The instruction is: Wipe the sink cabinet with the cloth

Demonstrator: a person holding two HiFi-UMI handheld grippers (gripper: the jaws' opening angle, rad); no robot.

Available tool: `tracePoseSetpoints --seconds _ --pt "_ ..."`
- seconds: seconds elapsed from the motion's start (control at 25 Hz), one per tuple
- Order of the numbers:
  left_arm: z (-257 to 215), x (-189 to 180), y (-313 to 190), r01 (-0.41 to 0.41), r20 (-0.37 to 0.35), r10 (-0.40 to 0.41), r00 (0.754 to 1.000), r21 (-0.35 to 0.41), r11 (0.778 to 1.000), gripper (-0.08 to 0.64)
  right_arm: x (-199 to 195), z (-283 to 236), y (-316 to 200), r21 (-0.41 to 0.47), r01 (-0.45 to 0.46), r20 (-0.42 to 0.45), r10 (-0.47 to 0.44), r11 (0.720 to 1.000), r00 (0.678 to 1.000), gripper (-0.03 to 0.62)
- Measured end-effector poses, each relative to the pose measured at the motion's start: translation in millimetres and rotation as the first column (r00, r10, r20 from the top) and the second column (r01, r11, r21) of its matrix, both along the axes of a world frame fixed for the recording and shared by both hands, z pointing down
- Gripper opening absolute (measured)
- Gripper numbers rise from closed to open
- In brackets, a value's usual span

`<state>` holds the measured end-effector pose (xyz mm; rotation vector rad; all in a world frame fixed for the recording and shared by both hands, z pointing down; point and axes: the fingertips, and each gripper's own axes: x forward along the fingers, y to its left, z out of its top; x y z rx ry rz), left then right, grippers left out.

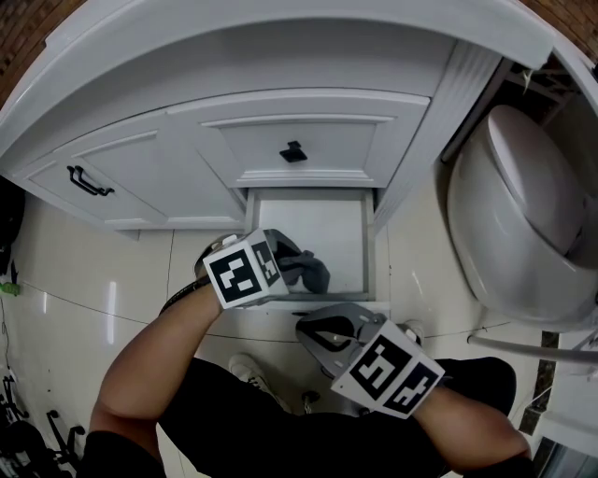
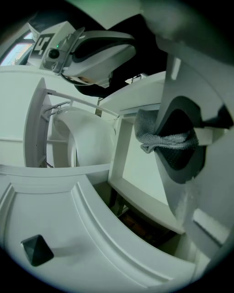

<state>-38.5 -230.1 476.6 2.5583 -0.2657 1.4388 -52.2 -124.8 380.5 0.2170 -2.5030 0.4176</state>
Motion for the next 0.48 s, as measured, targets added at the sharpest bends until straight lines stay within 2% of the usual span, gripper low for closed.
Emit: tracePoseSetpoints --seconds 0.24,0.48 --pt "-5 -34 -1 0.037 0.027 -0.038 0.999 0.027 0.999 0.035 -4 5 -4 0.007 -0.015 -0.015 0.015 1.000 1.000 0.005" --pt "4 -72 6 0.043 0.110 -0.045 0.993 0.024 0.999 0.035 -6 5 -2 0.013 -0.040 -0.019 0.040 0.999 0.999 0.005"
